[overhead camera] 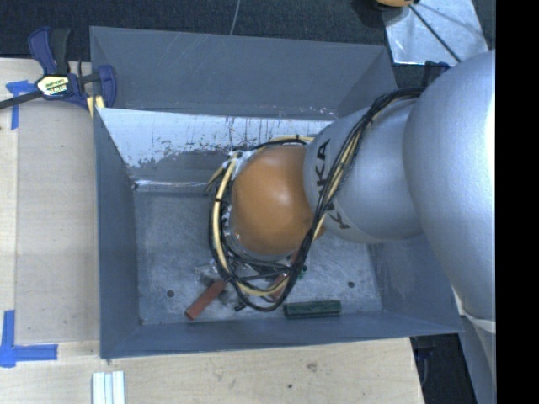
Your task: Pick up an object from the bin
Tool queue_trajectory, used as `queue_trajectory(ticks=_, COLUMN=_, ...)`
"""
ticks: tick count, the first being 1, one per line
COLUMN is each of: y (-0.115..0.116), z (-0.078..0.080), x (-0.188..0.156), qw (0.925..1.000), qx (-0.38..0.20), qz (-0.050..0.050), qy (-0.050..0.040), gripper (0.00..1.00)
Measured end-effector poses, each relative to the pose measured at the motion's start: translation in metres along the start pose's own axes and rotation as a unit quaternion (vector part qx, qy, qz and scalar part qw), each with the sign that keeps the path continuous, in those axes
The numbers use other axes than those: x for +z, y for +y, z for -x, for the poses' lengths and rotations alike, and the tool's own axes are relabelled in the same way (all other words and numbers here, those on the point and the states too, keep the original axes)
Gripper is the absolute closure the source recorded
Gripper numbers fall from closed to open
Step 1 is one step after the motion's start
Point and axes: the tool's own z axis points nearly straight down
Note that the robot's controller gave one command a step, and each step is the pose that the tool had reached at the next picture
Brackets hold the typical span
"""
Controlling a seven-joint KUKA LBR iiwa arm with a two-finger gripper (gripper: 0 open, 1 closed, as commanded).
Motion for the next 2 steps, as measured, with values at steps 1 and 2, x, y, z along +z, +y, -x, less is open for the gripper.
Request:
queue_trajectory(ticks=1, y=0.0, z=0.0, x=0.0, qw=1.0, qx=0.0, qz=0.0, qy=0.0, gripper=1.0)
queue_trajectory(ticks=2, y=-0.023, z=-0.008, x=-0.167, qw=0.9998, qx=0.021, qz=-0.002, qy=-0.0011, gripper=1.0)
